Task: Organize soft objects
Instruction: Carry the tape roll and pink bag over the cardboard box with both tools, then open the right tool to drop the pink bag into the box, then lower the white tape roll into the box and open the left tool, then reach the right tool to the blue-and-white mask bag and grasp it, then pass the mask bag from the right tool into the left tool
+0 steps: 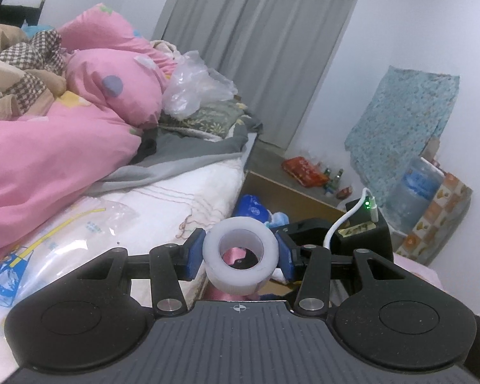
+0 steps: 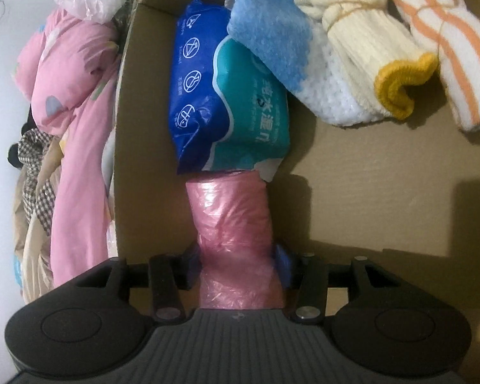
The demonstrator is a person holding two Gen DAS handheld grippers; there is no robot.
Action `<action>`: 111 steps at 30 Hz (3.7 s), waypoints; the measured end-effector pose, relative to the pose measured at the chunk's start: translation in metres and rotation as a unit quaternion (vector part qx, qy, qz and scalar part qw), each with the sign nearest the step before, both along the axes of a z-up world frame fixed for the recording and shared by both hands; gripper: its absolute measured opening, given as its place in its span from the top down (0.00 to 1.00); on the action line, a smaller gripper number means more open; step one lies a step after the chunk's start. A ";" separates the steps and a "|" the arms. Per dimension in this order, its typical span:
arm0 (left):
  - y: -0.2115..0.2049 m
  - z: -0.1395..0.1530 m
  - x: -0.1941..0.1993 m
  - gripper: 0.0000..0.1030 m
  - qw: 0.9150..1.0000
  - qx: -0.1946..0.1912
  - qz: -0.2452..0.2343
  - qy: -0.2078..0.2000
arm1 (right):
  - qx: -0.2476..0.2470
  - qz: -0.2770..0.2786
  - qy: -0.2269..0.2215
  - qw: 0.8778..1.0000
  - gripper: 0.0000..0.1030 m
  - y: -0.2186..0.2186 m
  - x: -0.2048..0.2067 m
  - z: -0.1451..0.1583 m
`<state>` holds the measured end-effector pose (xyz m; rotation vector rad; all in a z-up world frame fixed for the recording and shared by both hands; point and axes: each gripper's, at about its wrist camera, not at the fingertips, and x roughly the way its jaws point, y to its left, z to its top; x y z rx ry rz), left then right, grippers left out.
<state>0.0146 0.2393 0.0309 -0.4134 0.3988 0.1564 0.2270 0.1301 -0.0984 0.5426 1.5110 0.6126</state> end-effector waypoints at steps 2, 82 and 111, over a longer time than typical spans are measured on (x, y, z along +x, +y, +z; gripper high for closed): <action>0.000 -0.001 0.001 0.55 1.000 0.001 0.000 0.001 | 0.004 -0.006 -0.004 1.000 0.52 -0.003 0.003 0.005; -0.112 0.021 0.058 0.00 0.985 0.096 -0.085 0.116 | -0.075 -0.022 -0.347 0.935 0.30 -0.316 0.011 0.093; -0.126 0.022 -0.059 0.00 0.991 0.096 -0.055 0.081 | -0.217 0.033 -0.372 0.902 0.46 -0.269 0.065 0.049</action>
